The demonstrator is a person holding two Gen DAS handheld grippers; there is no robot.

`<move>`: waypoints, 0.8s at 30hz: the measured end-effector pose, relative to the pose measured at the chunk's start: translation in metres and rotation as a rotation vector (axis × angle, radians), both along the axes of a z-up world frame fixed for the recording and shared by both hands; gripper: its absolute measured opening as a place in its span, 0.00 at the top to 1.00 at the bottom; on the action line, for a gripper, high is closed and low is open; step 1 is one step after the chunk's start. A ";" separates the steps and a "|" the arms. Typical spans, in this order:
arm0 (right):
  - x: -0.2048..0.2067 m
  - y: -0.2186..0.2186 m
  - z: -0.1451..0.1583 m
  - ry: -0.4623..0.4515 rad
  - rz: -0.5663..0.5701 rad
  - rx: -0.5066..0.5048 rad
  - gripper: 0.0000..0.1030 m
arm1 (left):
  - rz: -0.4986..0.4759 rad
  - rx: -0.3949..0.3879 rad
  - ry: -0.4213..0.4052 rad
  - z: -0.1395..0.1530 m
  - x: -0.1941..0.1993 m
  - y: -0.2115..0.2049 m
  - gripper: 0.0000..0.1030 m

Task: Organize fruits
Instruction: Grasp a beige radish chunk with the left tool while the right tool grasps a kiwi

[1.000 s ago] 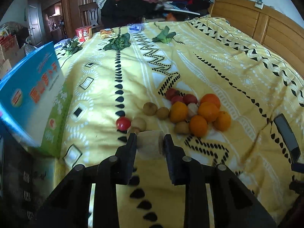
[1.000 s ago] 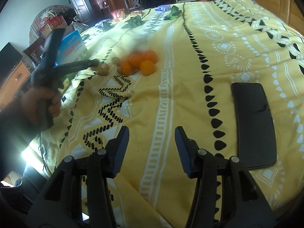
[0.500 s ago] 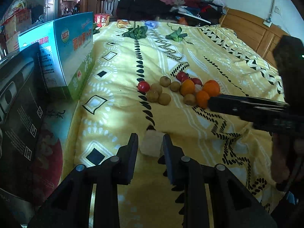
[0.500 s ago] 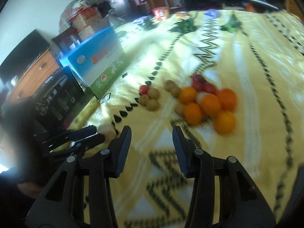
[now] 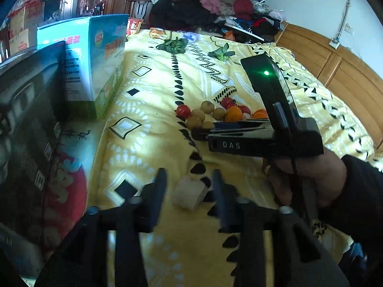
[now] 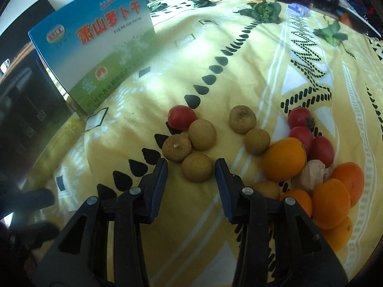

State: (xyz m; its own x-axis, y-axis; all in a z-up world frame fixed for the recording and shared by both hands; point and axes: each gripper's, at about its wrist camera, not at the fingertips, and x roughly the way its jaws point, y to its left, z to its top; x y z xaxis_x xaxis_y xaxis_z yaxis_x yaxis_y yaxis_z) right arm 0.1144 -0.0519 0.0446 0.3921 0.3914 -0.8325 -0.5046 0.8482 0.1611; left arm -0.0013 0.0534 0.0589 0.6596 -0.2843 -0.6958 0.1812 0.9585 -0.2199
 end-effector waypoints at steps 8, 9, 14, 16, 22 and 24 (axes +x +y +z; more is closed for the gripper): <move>-0.010 -0.008 0.011 -0.023 -0.014 0.036 0.75 | 0.018 0.038 0.010 -0.005 -0.016 0.003 0.41; -0.014 -0.010 0.016 -0.034 -0.007 0.049 0.75 | 0.018 0.035 0.007 -0.004 -0.015 0.003 0.40; -0.045 -0.031 0.039 -0.059 -0.022 0.130 0.75 | -0.010 0.042 0.034 -0.012 0.007 -0.005 0.40; -0.052 -0.037 0.043 -0.049 -0.042 0.158 0.75 | -0.013 0.038 0.077 -0.021 0.015 -0.008 0.41; -0.076 -0.048 0.051 -0.035 -0.065 0.193 0.75 | -0.048 0.097 0.101 -0.029 0.014 -0.025 0.63; -0.083 -0.050 0.051 -0.032 -0.071 0.192 0.75 | -0.038 0.097 0.101 -0.028 0.015 -0.026 0.63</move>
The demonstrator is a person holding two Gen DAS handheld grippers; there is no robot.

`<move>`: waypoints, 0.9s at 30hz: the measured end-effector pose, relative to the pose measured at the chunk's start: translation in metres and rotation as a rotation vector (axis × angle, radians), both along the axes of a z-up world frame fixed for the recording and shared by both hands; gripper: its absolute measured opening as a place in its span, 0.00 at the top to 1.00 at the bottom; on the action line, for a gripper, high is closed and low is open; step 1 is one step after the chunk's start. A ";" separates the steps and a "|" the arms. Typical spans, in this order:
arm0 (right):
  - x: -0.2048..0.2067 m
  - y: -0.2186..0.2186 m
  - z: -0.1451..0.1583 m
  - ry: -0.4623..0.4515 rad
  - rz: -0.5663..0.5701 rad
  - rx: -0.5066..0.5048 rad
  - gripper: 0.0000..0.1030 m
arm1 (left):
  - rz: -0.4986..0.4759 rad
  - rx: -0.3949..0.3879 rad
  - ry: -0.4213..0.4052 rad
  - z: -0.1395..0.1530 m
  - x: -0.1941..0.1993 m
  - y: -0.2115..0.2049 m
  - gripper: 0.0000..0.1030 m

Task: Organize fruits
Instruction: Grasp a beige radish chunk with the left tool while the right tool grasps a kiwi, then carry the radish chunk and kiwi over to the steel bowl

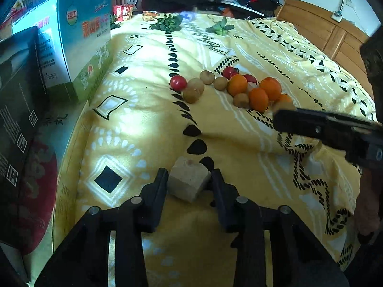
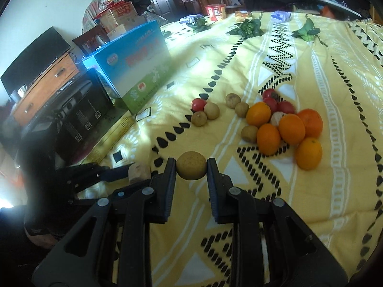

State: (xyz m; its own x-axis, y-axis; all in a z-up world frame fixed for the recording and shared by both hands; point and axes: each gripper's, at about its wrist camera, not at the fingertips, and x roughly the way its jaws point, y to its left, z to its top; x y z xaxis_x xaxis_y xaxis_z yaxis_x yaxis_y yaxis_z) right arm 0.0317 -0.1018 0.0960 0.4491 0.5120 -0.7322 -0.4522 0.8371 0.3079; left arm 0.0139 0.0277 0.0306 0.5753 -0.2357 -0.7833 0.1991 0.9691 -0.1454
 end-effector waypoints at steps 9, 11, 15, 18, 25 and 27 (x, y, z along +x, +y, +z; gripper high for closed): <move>-0.026 -0.014 0.027 -0.049 -0.126 -0.118 0.75 | 0.009 0.018 -0.081 0.045 -0.015 -0.015 0.64; -0.030 -0.020 0.033 -0.054 -0.157 -0.138 0.75 | 0.008 0.026 -0.098 0.055 -0.020 -0.020 0.64; -0.040 -0.032 0.042 -0.062 -0.204 -0.157 0.75 | 0.001 0.038 -0.114 0.070 -0.032 -0.029 0.64; -0.049 -0.040 0.049 -0.062 -0.229 -0.169 0.75 | -0.002 0.033 -0.121 0.079 -0.040 -0.035 0.64; -0.070 -0.048 0.063 -0.080 -0.259 -0.185 0.75 | -0.027 0.030 -0.170 0.104 -0.061 -0.049 0.64; -0.074 -0.048 0.067 -0.088 -0.260 -0.189 0.75 | -0.030 0.029 -0.186 0.111 -0.066 -0.050 0.64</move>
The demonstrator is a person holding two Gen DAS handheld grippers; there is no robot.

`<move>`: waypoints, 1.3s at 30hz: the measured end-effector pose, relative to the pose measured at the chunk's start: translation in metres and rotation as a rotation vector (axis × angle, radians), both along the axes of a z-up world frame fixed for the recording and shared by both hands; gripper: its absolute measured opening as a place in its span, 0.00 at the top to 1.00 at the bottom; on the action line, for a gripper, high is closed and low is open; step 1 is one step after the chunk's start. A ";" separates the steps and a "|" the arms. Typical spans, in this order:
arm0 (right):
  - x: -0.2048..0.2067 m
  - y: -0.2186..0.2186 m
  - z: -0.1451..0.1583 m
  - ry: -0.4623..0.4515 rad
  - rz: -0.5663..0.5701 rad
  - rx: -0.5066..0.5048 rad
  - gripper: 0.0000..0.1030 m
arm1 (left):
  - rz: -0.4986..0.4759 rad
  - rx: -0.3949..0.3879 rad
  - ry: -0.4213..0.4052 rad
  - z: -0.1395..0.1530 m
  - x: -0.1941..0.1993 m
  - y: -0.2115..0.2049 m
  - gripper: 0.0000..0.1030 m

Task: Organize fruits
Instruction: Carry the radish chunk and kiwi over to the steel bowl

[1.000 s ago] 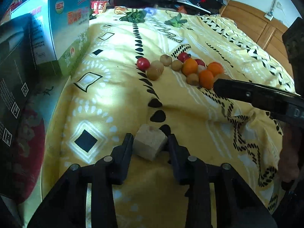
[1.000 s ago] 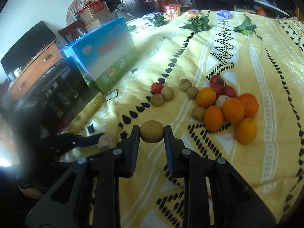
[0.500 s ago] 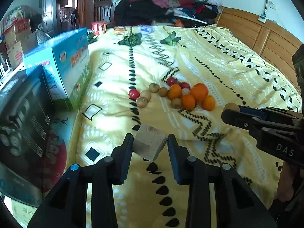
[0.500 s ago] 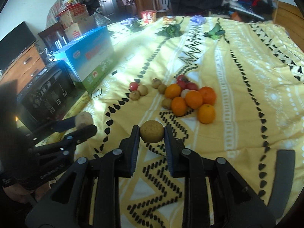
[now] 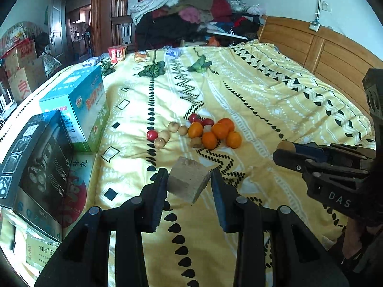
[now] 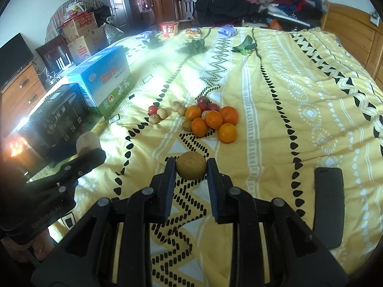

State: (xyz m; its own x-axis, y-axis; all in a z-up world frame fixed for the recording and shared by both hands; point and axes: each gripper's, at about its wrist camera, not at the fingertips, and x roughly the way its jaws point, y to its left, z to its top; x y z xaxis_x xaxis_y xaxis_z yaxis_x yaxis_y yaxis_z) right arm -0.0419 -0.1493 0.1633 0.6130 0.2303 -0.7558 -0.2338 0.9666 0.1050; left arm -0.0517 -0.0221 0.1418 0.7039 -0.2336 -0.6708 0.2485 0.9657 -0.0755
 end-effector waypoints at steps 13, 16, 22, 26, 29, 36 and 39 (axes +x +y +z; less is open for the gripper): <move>-0.022 0.010 0.017 -0.014 -0.006 -0.011 0.75 | 0.038 -0.036 -0.031 0.019 -0.023 0.016 0.64; -0.031 0.014 0.017 -0.009 -0.003 -0.011 0.75 | 0.042 -0.045 -0.027 0.018 -0.030 0.020 0.64; -0.044 0.027 0.013 0.027 0.011 -0.003 0.75 | 0.068 -0.073 -0.029 0.019 -0.039 0.033 0.64; -0.054 0.038 0.015 0.027 0.026 -0.020 0.75 | 0.085 -0.088 -0.029 0.019 -0.044 0.043 0.64; -0.060 0.044 0.015 0.028 0.030 -0.030 0.75 | 0.096 -0.094 -0.032 0.019 -0.047 0.050 0.64; -0.070 0.058 0.016 0.029 0.052 -0.060 0.75 | 0.137 -0.120 -0.034 0.017 -0.052 0.069 0.64; -0.071 0.066 0.015 0.033 0.062 -0.074 0.75 | 0.153 -0.132 -0.034 0.017 -0.053 0.077 0.64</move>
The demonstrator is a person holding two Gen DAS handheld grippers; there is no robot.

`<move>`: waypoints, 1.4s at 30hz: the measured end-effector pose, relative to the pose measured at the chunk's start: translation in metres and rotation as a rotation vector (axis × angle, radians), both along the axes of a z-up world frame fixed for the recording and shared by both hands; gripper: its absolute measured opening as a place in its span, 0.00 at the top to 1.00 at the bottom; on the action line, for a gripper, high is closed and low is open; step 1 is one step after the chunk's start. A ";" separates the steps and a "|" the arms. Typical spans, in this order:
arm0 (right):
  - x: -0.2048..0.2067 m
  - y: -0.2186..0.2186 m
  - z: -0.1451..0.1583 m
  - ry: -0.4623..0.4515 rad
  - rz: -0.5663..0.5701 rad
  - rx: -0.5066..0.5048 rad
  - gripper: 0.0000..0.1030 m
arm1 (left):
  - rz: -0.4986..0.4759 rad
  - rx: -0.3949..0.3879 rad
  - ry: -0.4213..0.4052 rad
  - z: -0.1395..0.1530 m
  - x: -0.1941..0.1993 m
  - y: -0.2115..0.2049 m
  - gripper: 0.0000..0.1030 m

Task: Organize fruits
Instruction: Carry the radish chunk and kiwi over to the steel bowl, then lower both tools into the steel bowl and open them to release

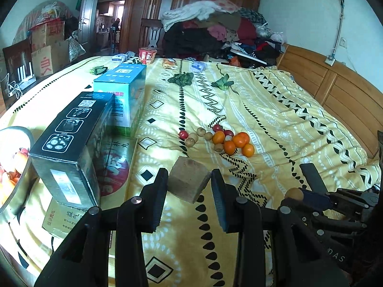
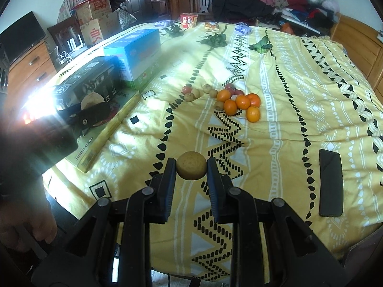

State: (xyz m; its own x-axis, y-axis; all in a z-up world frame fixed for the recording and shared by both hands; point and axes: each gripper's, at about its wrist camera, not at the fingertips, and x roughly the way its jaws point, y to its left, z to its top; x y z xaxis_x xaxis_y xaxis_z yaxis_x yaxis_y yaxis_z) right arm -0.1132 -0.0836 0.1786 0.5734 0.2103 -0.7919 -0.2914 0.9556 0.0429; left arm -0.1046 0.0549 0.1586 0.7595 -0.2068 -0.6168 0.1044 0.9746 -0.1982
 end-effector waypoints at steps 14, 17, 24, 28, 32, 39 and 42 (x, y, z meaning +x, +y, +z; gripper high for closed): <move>0.019 0.059 0.024 -0.055 0.099 -0.021 0.75 | 0.116 0.003 -0.057 0.026 0.007 0.058 0.64; 0.031 0.082 0.039 -0.091 0.132 0.007 0.75 | 0.156 0.007 -0.085 0.040 0.009 0.083 0.64; 0.057 0.151 0.078 -0.144 0.250 0.111 0.75 | 0.304 0.029 -0.147 0.075 0.008 0.164 0.64; 0.066 0.198 0.093 -0.156 0.339 0.160 0.75 | 0.402 0.066 -0.122 0.080 0.010 0.220 0.64; 0.074 0.243 0.099 -0.130 0.424 0.219 0.75 | 0.515 0.085 -0.088 0.075 0.002 0.281 0.64; 0.070 0.321 0.083 -0.049 0.578 0.234 0.75 | 0.719 0.021 -0.003 0.040 -0.028 0.373 0.64; 0.061 0.351 0.063 0.003 0.639 0.216 0.75 | 0.759 0.017 0.032 0.022 -0.038 0.385 0.64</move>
State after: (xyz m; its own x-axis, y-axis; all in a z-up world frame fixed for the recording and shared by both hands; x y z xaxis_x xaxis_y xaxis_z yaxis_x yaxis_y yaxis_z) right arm -0.0520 0.2674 0.2419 0.2820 0.6611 -0.6953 -0.7961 0.5657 0.2149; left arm -0.1430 0.4395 0.1810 0.6711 0.3746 -0.6398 -0.6014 0.7797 -0.1743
